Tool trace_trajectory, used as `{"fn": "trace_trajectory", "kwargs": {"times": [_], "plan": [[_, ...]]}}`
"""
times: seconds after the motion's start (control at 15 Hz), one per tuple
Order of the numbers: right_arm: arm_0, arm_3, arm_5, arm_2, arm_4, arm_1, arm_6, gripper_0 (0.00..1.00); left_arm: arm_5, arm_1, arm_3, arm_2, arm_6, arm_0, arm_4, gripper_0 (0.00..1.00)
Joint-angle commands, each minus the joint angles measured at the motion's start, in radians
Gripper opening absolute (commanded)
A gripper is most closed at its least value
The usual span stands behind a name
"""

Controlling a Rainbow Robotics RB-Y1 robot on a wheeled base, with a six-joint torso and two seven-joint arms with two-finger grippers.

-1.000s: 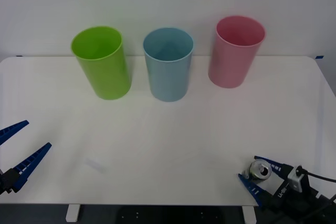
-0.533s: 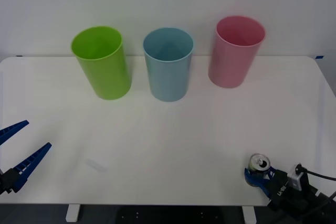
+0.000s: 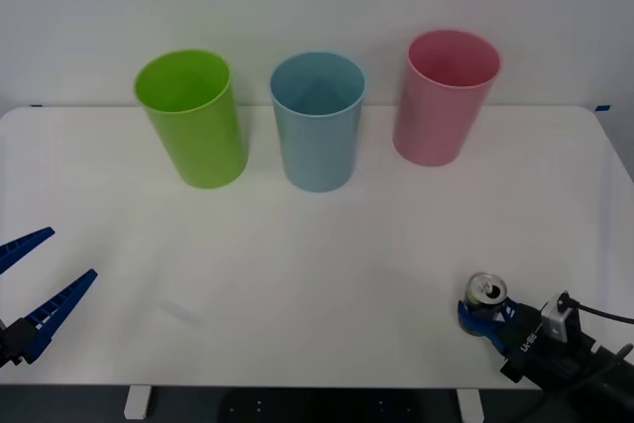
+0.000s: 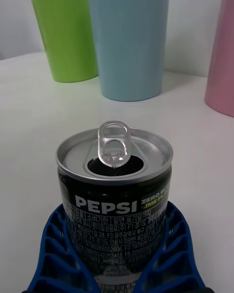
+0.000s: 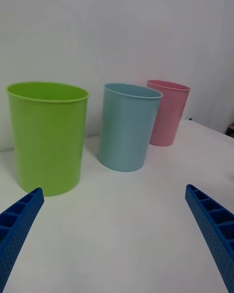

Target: Grasp the object on the table and drop it into the matching bin: aluminum can to the light blue bin, PET bottle to the pink bin.

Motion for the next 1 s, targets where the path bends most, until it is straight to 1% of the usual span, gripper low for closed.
{"fn": "trace_trajectory", "kwargs": {"times": [0.07, 0.2, 0.67, 1.0], "plan": [[-0.026, -0.022, -0.007, 0.000, -0.007, 0.000, -0.016, 0.00, 0.000, 0.000, 0.000, 0.000, 0.000, 0.000, 0.000, 1.00], [-0.029, -0.066, -0.003, -0.001, -0.008, -0.002, -0.031, 0.00, 0.000, 0.000, 0.000, 0.000, 0.000, 0.000, 0.000, 1.00], [-0.041, -0.273, -0.001, 0.002, -0.007, -0.031, -0.257, 0.00, 0.000, 0.000, 0.000, 0.000, 0.000, 0.000, 0.000, 1.00], [-0.098, -0.362, 0.010, 0.005, -0.007, -0.065, -0.387, 0.00, 0.000, 0.000, 0.000, 0.000, 0.000, 0.000, 0.000, 1.00]]}}
